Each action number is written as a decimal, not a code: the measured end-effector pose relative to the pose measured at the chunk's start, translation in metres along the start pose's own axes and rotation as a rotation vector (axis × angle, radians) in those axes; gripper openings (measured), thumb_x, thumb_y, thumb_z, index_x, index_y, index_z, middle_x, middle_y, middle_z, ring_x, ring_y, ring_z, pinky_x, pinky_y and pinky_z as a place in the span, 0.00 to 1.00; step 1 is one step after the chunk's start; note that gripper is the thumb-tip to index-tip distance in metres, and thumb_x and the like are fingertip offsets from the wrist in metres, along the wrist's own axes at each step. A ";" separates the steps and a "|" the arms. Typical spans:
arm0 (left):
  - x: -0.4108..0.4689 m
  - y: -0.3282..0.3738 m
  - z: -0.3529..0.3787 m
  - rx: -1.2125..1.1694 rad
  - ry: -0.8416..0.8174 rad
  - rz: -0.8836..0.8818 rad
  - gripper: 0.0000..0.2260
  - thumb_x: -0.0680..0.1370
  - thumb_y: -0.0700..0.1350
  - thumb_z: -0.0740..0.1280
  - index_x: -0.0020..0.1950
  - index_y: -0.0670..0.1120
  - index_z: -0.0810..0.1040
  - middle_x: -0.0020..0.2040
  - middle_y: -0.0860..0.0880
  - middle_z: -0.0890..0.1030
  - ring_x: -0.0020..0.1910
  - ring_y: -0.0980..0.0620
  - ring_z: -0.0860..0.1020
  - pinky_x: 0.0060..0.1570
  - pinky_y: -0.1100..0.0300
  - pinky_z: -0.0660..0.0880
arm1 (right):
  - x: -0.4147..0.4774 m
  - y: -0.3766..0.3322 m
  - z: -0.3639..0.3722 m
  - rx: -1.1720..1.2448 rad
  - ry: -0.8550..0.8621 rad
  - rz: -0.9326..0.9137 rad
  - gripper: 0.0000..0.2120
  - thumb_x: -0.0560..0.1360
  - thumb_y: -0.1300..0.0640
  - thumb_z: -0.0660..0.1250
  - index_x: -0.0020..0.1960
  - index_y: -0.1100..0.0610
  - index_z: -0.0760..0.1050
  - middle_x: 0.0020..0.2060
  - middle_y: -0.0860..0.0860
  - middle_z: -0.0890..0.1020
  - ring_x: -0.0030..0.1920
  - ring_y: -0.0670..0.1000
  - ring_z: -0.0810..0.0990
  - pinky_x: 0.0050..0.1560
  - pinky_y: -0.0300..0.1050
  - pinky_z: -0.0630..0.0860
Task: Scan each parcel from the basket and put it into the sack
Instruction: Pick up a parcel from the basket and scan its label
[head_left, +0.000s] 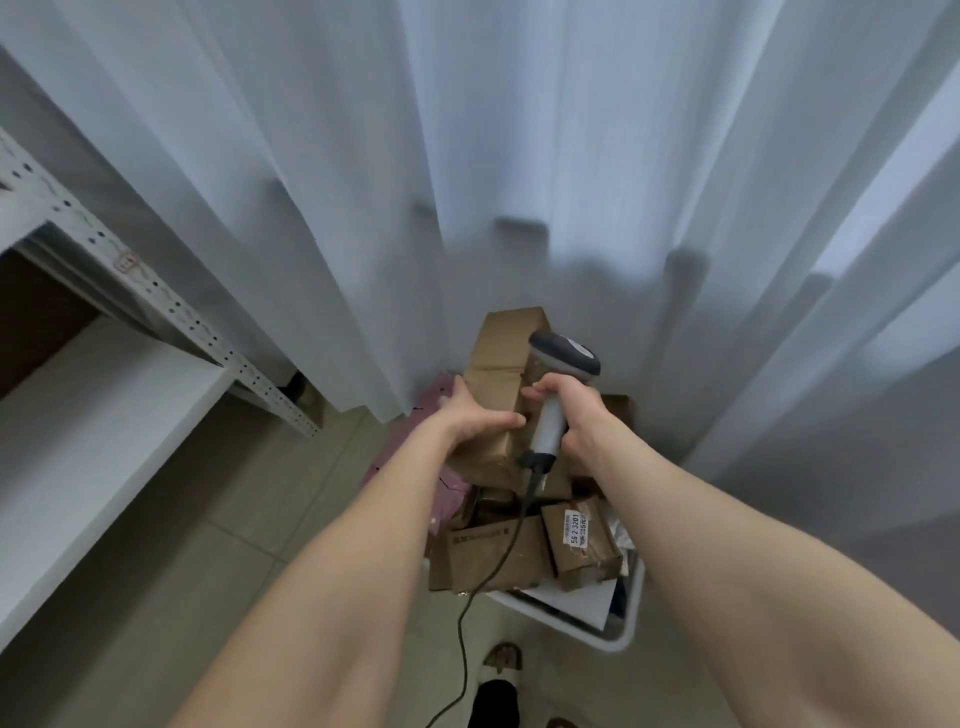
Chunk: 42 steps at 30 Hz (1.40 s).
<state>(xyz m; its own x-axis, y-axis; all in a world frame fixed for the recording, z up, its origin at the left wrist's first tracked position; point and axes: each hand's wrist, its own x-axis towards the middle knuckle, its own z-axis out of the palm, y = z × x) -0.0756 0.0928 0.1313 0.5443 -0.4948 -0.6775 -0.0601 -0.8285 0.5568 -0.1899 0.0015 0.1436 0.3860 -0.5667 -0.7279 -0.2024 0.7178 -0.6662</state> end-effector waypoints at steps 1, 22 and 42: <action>-0.012 -0.002 -0.005 -0.005 0.033 -0.010 0.58 0.58 0.63 0.76 0.78 0.52 0.46 0.77 0.42 0.54 0.73 0.40 0.59 0.70 0.43 0.62 | -0.012 -0.002 0.002 -0.001 -0.031 -0.006 0.06 0.74 0.64 0.66 0.48 0.57 0.72 0.49 0.55 0.84 0.56 0.55 0.79 0.65 0.56 0.71; -0.200 -0.113 -0.180 -0.992 0.004 0.028 0.18 0.80 0.54 0.51 0.47 0.44 0.74 0.44 0.41 0.79 0.47 0.41 0.77 0.50 0.40 0.75 | -0.183 0.038 0.154 -0.016 -0.411 -0.065 0.16 0.71 0.61 0.76 0.55 0.61 0.75 0.44 0.58 0.83 0.41 0.57 0.83 0.43 0.53 0.82; -0.243 -0.186 -0.228 -0.567 0.274 0.129 0.38 0.66 0.23 0.57 0.73 0.50 0.64 0.63 0.44 0.75 0.60 0.41 0.71 0.43 0.53 0.73 | -0.209 0.064 0.211 0.017 -0.390 -0.125 0.22 0.74 0.49 0.71 0.65 0.55 0.72 0.55 0.55 0.80 0.54 0.59 0.80 0.53 0.57 0.78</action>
<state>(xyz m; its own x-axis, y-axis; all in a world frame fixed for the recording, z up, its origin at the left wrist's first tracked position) -0.0056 0.4267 0.3023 0.7610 -0.4340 -0.4821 0.2712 -0.4623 0.8442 -0.0932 0.2515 0.2870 0.7196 -0.4569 -0.5230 -0.1182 0.6615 -0.7405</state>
